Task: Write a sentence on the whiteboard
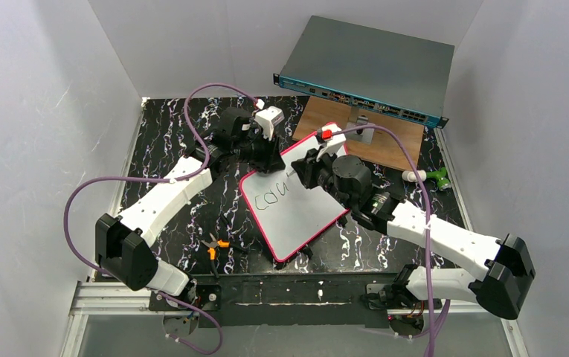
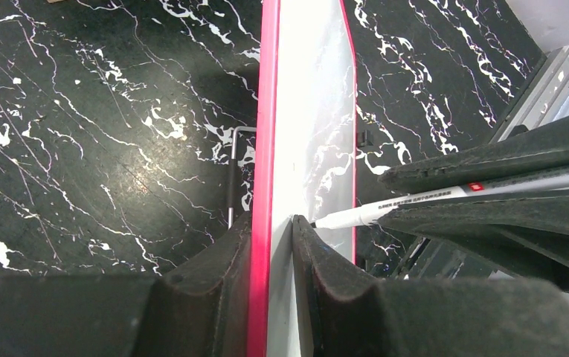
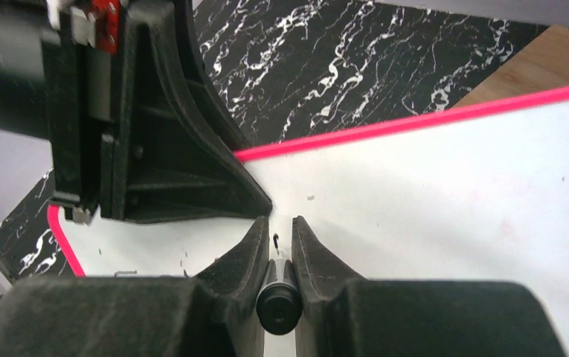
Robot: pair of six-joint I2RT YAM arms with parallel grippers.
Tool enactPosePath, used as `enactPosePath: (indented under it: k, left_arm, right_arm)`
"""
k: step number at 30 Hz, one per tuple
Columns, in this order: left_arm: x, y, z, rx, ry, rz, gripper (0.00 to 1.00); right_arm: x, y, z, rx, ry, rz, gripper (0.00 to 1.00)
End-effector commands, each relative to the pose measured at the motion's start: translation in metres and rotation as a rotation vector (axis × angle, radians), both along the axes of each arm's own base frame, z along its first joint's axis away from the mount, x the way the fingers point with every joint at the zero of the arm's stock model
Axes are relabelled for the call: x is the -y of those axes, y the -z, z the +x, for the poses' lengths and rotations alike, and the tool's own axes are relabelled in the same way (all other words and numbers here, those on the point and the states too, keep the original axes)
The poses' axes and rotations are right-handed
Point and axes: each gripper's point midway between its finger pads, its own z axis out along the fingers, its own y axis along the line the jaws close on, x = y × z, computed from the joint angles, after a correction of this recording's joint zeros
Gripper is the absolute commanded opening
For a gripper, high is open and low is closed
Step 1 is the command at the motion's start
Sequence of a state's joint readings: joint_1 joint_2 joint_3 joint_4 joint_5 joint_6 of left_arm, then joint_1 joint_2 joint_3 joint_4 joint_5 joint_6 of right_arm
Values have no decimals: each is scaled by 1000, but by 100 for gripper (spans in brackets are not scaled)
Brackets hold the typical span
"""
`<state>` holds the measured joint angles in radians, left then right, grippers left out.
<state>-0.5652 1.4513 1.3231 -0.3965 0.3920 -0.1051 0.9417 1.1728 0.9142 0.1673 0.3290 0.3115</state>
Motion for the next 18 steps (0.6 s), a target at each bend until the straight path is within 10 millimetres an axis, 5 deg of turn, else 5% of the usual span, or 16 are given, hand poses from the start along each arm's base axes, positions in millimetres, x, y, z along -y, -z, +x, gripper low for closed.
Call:
enactPosePath:
  k: [1,9,18]
  left_arm:
    - [-2,-31,11,122,-11,-20,0]
    - [-2,-31,11,121,-10,-22,0]
    - [-2,-31,11,119,-11,-22,0]
  right_arm:
    - [10,20,-7,-36,4,-3,1]
    - [18,44,-16,-89,4,-17,1]
    - [15,38,-14,-77,1,-14,1]
